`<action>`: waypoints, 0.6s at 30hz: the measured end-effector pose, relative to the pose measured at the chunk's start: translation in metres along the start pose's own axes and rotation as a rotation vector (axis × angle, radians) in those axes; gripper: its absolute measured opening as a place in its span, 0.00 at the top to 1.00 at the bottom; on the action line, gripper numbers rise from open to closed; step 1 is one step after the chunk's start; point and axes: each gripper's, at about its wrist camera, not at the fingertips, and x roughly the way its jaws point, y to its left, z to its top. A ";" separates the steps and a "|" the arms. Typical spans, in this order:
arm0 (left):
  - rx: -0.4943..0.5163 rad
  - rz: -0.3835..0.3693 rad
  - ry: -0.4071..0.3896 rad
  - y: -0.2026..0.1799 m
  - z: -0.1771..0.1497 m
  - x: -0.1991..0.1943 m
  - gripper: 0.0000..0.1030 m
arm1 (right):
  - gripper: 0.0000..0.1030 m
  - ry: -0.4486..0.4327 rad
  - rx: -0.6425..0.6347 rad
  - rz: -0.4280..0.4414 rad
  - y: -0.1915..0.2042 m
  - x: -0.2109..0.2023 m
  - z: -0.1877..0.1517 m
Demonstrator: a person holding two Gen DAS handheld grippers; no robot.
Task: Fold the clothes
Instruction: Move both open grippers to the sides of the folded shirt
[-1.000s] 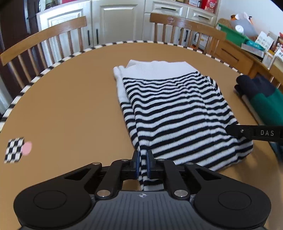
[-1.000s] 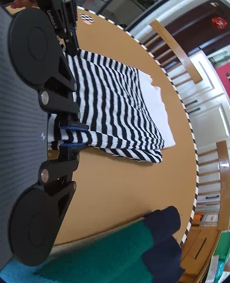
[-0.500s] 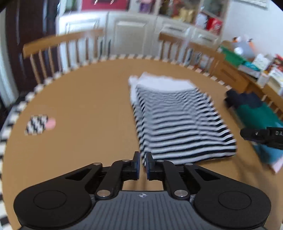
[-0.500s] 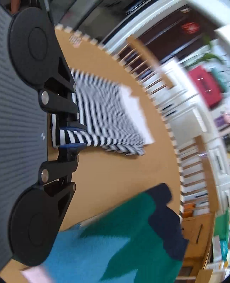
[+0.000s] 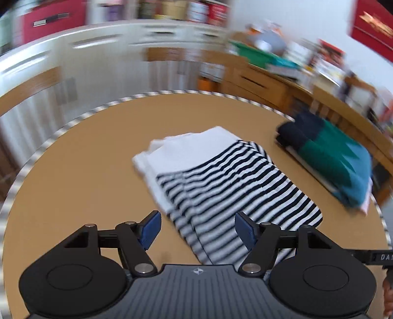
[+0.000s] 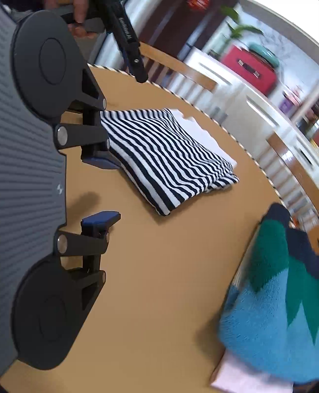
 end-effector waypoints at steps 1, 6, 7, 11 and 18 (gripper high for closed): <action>0.035 -0.050 0.005 0.011 0.010 0.009 0.33 | 0.60 -0.028 0.029 -0.027 0.006 0.001 -0.004; 0.181 -0.169 0.059 0.057 0.055 0.047 0.33 | 0.55 -0.175 0.154 -0.110 0.043 0.006 -0.027; 0.196 -0.185 0.073 0.064 0.063 0.053 0.33 | 0.54 -0.188 0.171 -0.128 0.050 0.008 -0.031; 0.217 -0.234 0.124 0.090 0.092 0.079 0.33 | 0.53 -0.213 0.247 -0.126 0.063 0.018 -0.041; 0.232 -0.357 0.174 0.116 0.129 0.132 0.33 | 0.53 -0.258 0.380 -0.163 0.060 0.032 -0.051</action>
